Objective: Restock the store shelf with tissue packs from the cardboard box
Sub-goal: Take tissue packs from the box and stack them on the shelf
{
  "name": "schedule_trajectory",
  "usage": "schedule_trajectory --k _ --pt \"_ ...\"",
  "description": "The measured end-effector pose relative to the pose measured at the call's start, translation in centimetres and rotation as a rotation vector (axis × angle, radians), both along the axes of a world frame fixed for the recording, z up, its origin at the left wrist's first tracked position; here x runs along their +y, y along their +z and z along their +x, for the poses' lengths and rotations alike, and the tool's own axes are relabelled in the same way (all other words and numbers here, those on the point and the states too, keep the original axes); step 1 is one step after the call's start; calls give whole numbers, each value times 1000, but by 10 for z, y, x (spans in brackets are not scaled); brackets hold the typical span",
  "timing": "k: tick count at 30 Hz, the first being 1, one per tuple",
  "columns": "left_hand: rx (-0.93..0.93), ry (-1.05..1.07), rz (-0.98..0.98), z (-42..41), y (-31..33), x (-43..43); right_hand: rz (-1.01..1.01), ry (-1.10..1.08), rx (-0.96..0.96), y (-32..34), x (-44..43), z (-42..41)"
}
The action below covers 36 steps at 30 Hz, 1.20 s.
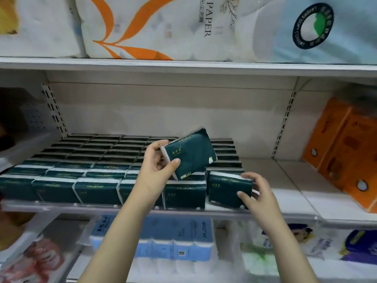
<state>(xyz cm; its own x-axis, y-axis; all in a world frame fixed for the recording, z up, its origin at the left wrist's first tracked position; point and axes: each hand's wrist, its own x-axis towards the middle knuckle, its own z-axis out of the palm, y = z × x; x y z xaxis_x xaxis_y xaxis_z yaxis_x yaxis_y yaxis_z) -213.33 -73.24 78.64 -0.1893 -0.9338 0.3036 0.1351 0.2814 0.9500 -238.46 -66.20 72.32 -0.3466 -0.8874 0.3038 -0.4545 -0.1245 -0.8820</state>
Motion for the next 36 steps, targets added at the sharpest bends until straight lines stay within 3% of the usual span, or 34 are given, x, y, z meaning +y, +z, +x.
schedule_trajectory --k 6,14,21,25,30,34,36 --pt "-23 2 15 -9 2 -3 45 -57 333 -18 -15 4" --pt "-32 4 21 -14 7 1 87 -84 364 -27 -28 9" --pt "-40 7 40 -29 8 2 119 49 264 -13 -17 -6" --pt "-101 -34 14 -42 7 6 -45 2 181 17 -3 -16" --pt "-303 -95 -64 -61 3 10 -90 172 -116 45 4 -26" --pt "-447 -110 -122 -70 -4 10 -24 210 -44 32 6 -32" --pt "-610 -74 -197 -72 -12 7 -21 176 -46 23 8 -33"
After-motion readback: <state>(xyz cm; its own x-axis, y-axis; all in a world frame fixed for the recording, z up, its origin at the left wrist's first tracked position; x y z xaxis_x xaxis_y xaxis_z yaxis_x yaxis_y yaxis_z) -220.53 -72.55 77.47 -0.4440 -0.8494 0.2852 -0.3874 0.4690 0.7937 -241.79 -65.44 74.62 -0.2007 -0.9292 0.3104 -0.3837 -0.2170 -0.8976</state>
